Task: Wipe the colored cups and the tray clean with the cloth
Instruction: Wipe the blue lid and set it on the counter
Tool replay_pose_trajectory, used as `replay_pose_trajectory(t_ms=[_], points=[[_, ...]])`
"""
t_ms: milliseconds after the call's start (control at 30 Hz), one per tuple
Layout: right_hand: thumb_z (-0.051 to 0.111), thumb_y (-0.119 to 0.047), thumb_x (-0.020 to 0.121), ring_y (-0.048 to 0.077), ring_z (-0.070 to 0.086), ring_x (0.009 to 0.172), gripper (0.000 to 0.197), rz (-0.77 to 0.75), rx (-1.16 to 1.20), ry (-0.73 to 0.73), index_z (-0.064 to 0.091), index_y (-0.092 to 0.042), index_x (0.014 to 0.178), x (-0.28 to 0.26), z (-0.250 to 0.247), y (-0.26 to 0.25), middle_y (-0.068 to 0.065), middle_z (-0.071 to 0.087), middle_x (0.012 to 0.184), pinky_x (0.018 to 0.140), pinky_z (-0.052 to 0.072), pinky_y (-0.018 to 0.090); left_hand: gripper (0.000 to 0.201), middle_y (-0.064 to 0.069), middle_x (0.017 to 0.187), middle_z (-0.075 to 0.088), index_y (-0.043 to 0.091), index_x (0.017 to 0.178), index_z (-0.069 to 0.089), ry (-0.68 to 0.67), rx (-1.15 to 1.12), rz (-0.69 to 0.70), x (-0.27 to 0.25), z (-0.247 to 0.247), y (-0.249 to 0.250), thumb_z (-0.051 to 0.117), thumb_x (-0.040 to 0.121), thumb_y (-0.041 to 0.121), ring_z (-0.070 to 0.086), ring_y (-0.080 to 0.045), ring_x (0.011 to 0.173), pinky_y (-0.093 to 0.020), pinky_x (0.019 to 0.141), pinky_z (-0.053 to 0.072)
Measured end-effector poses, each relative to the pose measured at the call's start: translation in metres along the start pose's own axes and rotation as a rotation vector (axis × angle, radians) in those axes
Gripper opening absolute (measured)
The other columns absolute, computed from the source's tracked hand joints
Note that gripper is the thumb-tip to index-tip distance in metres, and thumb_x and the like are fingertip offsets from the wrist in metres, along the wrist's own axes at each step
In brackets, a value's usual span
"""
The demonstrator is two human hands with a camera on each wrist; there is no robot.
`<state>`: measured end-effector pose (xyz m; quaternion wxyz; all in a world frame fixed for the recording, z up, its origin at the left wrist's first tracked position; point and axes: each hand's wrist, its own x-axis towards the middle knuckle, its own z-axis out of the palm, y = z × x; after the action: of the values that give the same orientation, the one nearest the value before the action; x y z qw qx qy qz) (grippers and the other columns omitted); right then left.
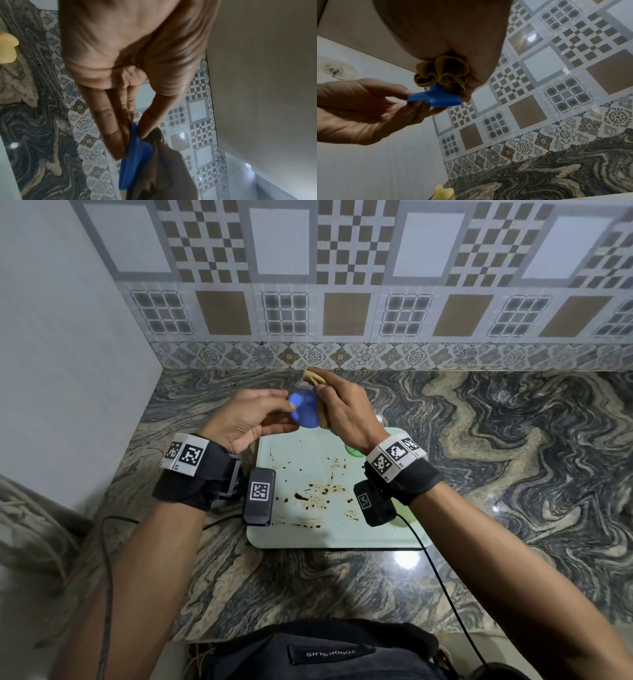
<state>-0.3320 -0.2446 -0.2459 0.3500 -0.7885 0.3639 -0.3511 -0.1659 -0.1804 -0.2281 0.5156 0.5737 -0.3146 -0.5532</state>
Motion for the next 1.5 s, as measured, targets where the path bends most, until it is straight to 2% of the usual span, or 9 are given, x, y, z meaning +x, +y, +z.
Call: replay_pose_trajectory(t_ms=[133,300,467,700,833,1000,1100,1267,1500], points=[[0.04,-0.017,0.103,0.012,0.06,0.098,0.038,-0.003,-0.003,0.007,0.057,-0.014,0.137,0.001,0.005,-0.005,-0.005,0.065,0.099,0.087,0.042,0.023,0.022,-0.014,0.088,0.071,0.002,0.106,0.061,-0.012,-0.07,-0.011,-0.002,0.006,-0.001,0.057,0.088,-0.01,0.073,-0.018,0.068,-0.027,0.063,0.061],[0.035,-0.022,0.104,0.017,0.063,0.095,0.036,0.047,-0.022,0.089,0.059,-0.02,0.131,-0.003,0.014,0.001,-0.001,0.069,0.103,0.079,0.044,0.028,0.027,-0.013,0.088,0.074,-0.003,0.113,0.059,0.006,-0.203,0.011,0.0,0.006,-0.004,0.057,0.088,-0.012,0.074,-0.019,0.075,-0.024,0.063,0.059],[0.032,-0.017,0.104,0.009,0.058,0.062,0.032,0.056,-0.007,0.117,0.06,-0.006,0.113,-0.011,0.01,0.009,0.005,0.062,0.072,0.064,0.047,0.025,0.018,-0.017,0.098,0.069,-0.005,0.102,0.06,0.11,-0.294,0.029,0.008,-0.001,-0.006,0.057,0.087,-0.014,0.073,-0.02,0.075,-0.027,0.068,0.061],[0.031,-0.025,0.106,0.023,0.059,0.107,0.039,-0.108,-0.058,0.096,0.048,-0.008,0.137,-0.012,0.029,-0.004,0.015,0.058,0.13,0.097,0.048,0.035,0.032,-0.008,0.076,0.075,-0.009,0.119,0.054,0.144,-0.363,0.076,0.01,0.01,-0.003,0.057,0.087,-0.014,0.073,-0.017,0.071,-0.022,0.064,0.058],[0.034,-0.014,0.105,0.017,0.054,0.072,0.028,0.023,-0.098,0.1,0.057,-0.005,0.117,-0.007,0.012,0.012,0.005,0.06,0.09,0.067,0.038,0.029,0.033,-0.014,0.098,0.07,-0.01,0.12,0.055,0.145,-0.354,0.105,0.006,-0.001,-0.004,0.056,0.088,-0.013,0.074,-0.018,0.076,-0.024,0.065,0.059],[0.035,-0.02,0.106,0.012,0.058,0.068,0.031,0.002,-0.037,0.088,0.06,-0.016,0.123,-0.007,0.012,0.006,-0.007,0.061,0.075,0.064,0.046,0.027,0.024,-0.012,0.1,0.067,0.001,0.108,0.058,0.072,-0.195,0.173,0.001,-0.001,-0.006,0.055,0.09,-0.012,0.072,-0.013,0.076,-0.026,0.072,0.06],[0.037,-0.014,0.104,0.014,0.061,0.085,0.033,-0.073,-0.053,0.04,0.057,-0.013,0.13,-0.008,0.017,-0.002,-0.001,0.066,0.096,0.074,0.045,0.023,0.033,-0.008,0.103,0.068,0.008,0.114,0.061,0.057,-0.051,0.219,-0.001,0.006,-0.009,0.054,0.09,-0.013,0.072,-0.01,0.079,-0.022,0.069,0.059],[0.036,-0.017,0.105,0.026,0.043,0.139,0.044,-0.191,-0.118,-0.055,0.045,0.0,0.145,-0.007,0.028,0.003,0.017,0.047,0.149,0.118,0.029,0.026,0.028,-0.005,0.105,0.072,0.021,0.107,0.071,0.235,0.224,0.369,-0.003,-0.003,-0.017,0.071,0.085,0.003,0.07,-0.02,0.098,-0.032,0.079,0.059],[0.036,-0.017,0.108,0.025,0.03,0.148,0.046,-0.3,-0.1,-0.155,0.036,0.0,0.151,-0.009,0.033,0.004,0.018,0.034,0.158,0.111,0.009,0.0,0.022,0.001,0.096,0.073,0.02,0.102,0.073,0.434,0.418,0.511,-0.019,-0.002,-0.027,0.077,0.081,0.012,0.07,-0.006,0.088,-0.017,0.079,0.054]])
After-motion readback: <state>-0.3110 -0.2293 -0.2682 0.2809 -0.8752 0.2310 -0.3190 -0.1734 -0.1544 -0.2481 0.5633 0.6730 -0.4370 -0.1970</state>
